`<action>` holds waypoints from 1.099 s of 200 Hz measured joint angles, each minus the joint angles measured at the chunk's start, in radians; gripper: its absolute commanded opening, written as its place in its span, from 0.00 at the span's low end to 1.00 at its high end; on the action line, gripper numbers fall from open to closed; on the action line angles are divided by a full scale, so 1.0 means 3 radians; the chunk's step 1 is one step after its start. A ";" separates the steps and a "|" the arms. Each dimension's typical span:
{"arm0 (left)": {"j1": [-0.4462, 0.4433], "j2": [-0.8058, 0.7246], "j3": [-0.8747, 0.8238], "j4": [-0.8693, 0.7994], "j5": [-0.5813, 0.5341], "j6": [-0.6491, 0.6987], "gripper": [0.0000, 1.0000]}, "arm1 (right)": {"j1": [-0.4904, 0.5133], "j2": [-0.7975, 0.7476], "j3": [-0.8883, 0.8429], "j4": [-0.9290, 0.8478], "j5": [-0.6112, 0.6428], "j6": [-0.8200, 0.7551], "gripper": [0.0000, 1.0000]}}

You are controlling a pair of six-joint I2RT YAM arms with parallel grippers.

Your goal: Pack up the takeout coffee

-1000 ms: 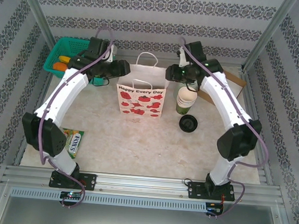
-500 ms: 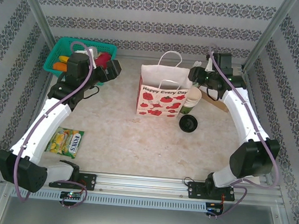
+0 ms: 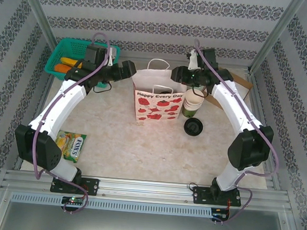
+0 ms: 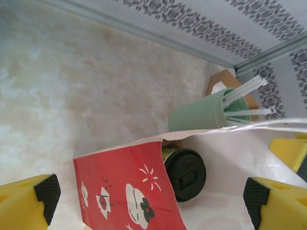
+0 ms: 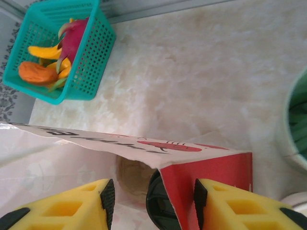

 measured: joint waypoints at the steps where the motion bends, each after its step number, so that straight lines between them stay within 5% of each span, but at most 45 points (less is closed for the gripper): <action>1: 0.0001 0.0001 0.0000 -0.0004 0.0000 -0.0001 1.00 | 0.0003 0.0003 0.0001 0.0001 -0.0001 0.0005 0.51; 95: 0.0001 0.0056 -0.0050 -0.0109 0.0084 -0.0025 1.00 | 0.0532 0.0089 0.0029 0.0278 0.0243 0.0591 0.63; 168: 0.0001 0.0327 0.0027 -0.0078 0.0216 -0.0038 1.00 | -0.0239 -0.0692 -0.0254 0.0109 0.0609 0.0106 0.60; 220: 0.0000 0.0332 0.0043 -0.0074 0.0248 -0.0065 1.00 | -0.0362 -0.0632 -0.0258 -0.0285 0.0758 -0.0217 0.49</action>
